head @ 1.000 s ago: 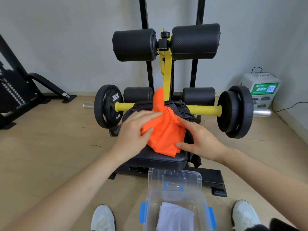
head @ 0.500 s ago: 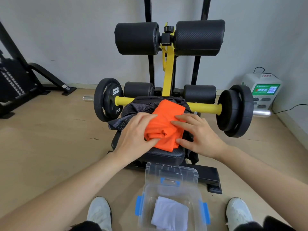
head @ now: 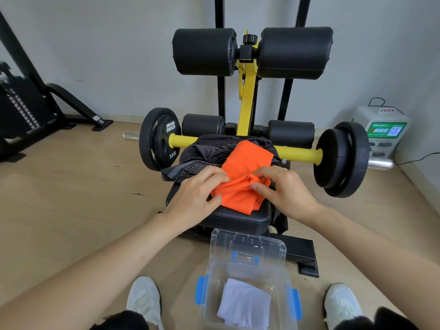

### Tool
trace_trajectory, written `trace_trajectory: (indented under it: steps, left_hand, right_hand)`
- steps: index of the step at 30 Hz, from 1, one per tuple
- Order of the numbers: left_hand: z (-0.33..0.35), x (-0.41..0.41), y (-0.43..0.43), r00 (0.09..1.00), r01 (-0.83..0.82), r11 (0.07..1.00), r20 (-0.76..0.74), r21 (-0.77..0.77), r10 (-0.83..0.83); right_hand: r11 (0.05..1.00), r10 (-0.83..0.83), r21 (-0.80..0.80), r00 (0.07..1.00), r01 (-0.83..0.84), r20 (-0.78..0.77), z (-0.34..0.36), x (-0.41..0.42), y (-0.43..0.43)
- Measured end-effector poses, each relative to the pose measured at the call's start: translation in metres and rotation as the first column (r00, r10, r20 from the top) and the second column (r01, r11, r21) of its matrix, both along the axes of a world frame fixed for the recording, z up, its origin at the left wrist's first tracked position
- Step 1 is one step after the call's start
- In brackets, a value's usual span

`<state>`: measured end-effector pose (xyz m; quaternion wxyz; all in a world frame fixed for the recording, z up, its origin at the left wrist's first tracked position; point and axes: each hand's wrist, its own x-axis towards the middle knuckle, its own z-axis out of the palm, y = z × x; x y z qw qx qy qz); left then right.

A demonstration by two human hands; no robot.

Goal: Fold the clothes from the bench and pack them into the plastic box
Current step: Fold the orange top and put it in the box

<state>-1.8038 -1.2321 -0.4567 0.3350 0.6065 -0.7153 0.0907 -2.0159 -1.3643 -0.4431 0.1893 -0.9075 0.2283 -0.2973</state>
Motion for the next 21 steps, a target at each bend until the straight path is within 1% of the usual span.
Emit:
trace_trajectory:
  steps: [3,4,5,6,8,9,10,11,13,16,17,19,21]
  left_hand:
    - [-0.003,0.012,0.003,0.994,0.097,0.992,0.050,0.078,-0.101]
    - [-0.002,0.015,0.004,0.992,0.115,0.987,0.046,0.112,-0.120]
    - [-0.001,0.016,0.005,0.992,0.125,0.981,0.010,0.145,-0.128]
    - [0.001,0.016,0.007,0.991,0.123,0.975,-0.066,0.183,-0.113]
    - [0.007,0.011,0.005,0.959,0.120,0.961,-0.281,0.250,-0.046]
    - [0.009,0.007,0.003,0.933,0.106,0.957,-0.360,0.271,-0.002]
    - [0.011,0.003,-0.001,0.919,0.060,0.958,-0.389,0.281,0.056]
    - [0.014,-0.002,-0.005,0.914,-0.002,0.955,-0.386,0.296,0.121]
    - [0.018,-0.010,-0.012,0.911,-0.122,0.925,-0.329,0.360,0.249]
    - [0.023,-0.019,-0.018,0.901,-0.171,0.877,-0.289,0.450,0.324]
    - [0.024,-0.020,-0.019,0.894,-0.172,0.877,-0.303,0.448,0.330]
    - [0.027,-0.024,-0.020,0.880,-0.154,0.908,-0.364,0.389,0.305]
    - [0.031,-0.028,-0.019,0.897,-0.141,0.943,-0.365,0.300,0.250]
  right_hand:
    - [0.992,0.121,-0.015,0.991,-0.122,-0.061,-0.003,-0.005,-0.003]
    - [0.988,0.146,-0.040,0.985,-0.150,-0.094,-0.005,-0.008,-0.004]
    - [0.985,0.154,-0.058,0.980,-0.162,-0.128,-0.006,-0.010,-0.004]
    - [0.985,0.151,-0.063,0.977,-0.162,-0.152,-0.007,-0.012,-0.003]
    - [0.989,0.140,-0.031,0.976,-0.147,-0.164,-0.008,-0.015,-0.002]
    - [0.990,0.140,0.000,0.977,-0.141,-0.160,-0.007,-0.016,-0.001]
    - [0.990,0.141,0.022,0.978,-0.140,-0.154,-0.007,-0.015,-0.001]
    - [0.990,0.141,0.032,0.979,-0.137,-0.146,-0.008,-0.014,-0.001]
    - [0.991,0.132,0.021,0.982,-0.130,-0.133,-0.011,-0.012,-0.001]
    - [0.994,0.104,-0.031,0.987,-0.109,-0.123,-0.012,-0.010,0.001]
    - [0.993,0.092,-0.066,0.987,-0.101,-0.135,-0.010,-0.010,0.002]
    - [0.982,0.056,-0.173,0.988,-0.081,-0.144,-0.003,-0.012,0.003]
    - [0.965,-0.002,-0.262,0.995,-0.023,-0.095,0.008,-0.015,0.003]
